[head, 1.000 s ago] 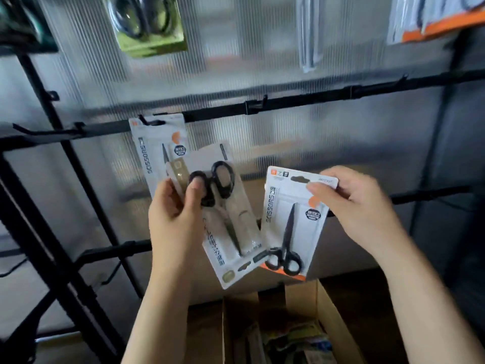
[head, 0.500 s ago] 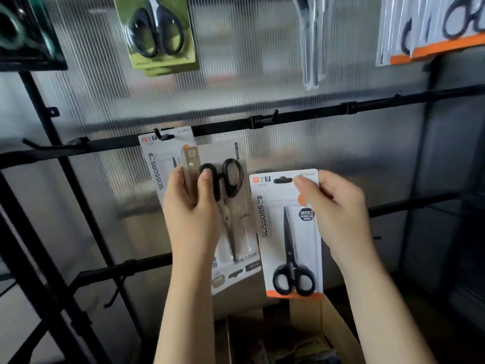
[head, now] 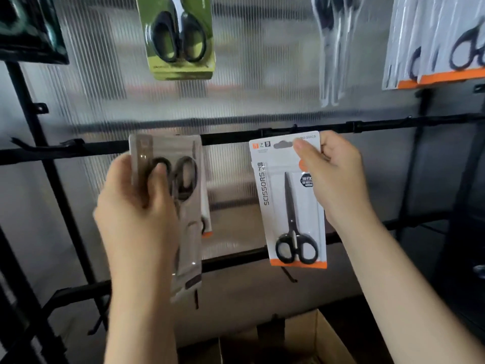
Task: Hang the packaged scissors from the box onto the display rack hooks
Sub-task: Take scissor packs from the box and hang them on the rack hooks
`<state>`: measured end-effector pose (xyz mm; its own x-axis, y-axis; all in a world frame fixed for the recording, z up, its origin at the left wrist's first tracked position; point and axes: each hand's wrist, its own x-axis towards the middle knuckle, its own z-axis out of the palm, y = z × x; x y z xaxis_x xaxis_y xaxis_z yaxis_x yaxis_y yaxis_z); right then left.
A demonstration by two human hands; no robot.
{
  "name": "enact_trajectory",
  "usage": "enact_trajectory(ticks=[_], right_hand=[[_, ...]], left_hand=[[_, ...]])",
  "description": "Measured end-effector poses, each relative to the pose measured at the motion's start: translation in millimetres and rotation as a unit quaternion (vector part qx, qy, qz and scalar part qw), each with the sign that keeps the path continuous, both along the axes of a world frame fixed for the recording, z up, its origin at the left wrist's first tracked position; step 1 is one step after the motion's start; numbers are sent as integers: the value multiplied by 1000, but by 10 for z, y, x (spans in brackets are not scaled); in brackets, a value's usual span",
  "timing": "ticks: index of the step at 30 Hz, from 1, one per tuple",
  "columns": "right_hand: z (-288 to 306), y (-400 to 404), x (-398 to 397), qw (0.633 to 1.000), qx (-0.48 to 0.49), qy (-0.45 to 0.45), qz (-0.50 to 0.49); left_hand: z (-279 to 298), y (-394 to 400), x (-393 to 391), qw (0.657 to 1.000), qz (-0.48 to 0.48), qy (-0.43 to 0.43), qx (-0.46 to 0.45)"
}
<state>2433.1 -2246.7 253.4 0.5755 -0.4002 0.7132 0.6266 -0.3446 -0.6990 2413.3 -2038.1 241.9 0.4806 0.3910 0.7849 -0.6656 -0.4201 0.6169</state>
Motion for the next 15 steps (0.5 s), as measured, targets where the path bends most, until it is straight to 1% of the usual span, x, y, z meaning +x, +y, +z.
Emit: enact_trajectory(ticks=[3, 8, 15], right_hand=[[-95, 107, 15, 1000, -16, 16, 12], [-89, 356, 103, 999, -11, 3, 41], [166, 779, 207, 992, -9, -23, 124]], left_hand=[[33, 240, 19, 998, 50, 9, 33], [10, 404, 41, 998, 55, 35, 12], [25, 537, 19, 997, 74, 25, -20]])
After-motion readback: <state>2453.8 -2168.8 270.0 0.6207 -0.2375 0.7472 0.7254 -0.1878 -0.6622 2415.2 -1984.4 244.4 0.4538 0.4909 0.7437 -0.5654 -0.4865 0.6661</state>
